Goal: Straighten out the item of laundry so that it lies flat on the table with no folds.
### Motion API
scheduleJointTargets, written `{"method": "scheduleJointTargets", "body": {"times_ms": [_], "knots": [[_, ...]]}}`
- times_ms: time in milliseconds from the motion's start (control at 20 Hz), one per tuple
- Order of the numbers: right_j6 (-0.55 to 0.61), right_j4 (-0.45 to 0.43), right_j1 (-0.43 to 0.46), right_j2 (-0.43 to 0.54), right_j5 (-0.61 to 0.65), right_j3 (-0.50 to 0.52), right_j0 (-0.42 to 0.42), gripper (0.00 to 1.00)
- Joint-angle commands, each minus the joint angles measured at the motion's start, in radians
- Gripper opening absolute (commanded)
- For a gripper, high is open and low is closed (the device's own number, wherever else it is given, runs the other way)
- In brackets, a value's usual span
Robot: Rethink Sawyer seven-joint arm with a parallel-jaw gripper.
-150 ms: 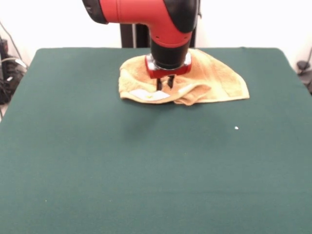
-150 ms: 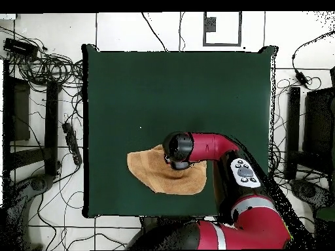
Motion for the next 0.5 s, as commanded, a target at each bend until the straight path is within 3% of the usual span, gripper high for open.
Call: {"method": "scheduleJointTargets", "body": {"times_ms": [50, 500], "knots": [[-0.061, -0.027, 0.012, 0.125, -0.006, -0.049, -0.002, 1.0], [-0.036, -0.026, 0.004, 0.123, -0.014, -0.04, 0.009, 1.0]]}}
